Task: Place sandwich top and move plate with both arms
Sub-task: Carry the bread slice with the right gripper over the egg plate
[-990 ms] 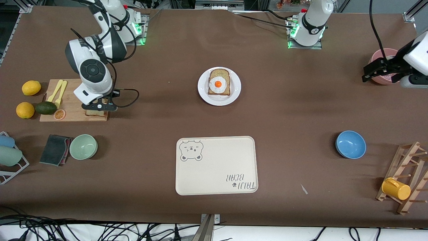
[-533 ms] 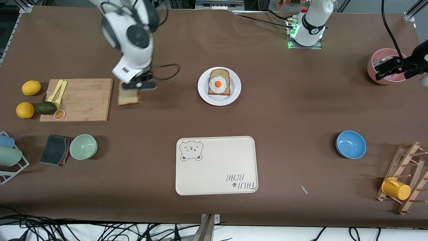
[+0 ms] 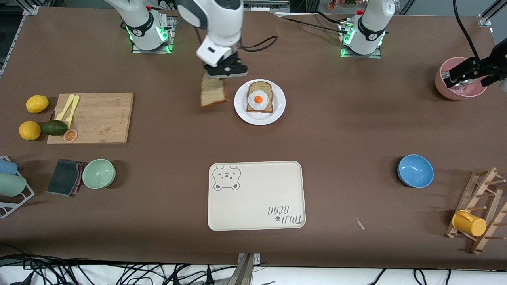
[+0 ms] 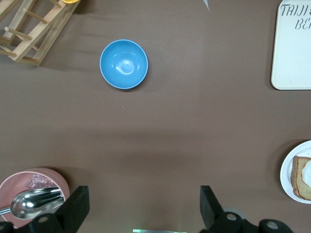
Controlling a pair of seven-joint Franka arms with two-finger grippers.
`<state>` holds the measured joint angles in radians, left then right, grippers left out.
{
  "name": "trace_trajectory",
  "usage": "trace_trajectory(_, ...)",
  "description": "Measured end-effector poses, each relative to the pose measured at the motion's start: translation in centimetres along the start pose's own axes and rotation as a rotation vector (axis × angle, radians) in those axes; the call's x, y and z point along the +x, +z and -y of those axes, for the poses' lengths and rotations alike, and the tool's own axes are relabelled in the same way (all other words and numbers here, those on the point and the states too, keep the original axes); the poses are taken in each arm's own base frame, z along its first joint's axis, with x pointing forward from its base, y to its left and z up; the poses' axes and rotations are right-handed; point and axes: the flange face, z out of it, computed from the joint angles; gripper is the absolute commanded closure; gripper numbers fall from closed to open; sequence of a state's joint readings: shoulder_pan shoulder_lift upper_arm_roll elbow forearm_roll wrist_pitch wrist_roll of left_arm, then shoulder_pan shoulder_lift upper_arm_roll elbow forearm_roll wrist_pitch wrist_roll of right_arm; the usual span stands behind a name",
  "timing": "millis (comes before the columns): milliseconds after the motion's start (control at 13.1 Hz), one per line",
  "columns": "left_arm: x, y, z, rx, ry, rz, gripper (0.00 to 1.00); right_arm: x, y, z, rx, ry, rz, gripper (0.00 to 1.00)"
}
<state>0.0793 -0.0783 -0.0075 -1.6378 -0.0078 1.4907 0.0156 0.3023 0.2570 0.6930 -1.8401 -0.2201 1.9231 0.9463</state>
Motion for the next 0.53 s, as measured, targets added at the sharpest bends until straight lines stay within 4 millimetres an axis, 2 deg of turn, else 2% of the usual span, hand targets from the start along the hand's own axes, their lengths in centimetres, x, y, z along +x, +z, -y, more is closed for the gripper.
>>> trace_trajectory(76, 0.0, -0.2, -0.1, 0.0, 0.001, -0.003, 0.0, 0.0, 0.1, 2.9, 0.022, 0.025, -0.001, 1.0)
trace_trajectory(228, 0.5, 0.3, -0.4, -0.036, 0.003, 0.005, 0.0, 0.1, 1.8, 7.4, 0.033, 0.054, 0.015, 1.0)
trace_trajectory(381, 0.5, -0.5, -0.8, -0.048, 0.01, -0.002, 0.0, 0.5, 4.6, 10.3, 0.031, 0.073, 0.043, 1.0)
trace_trajectory(533, 0.4, -1.1, -1.0, -0.047, 0.013, -0.005, 0.0, 0.5, 6.5, 12.0, 0.015, 0.065, 0.047, 1.0)
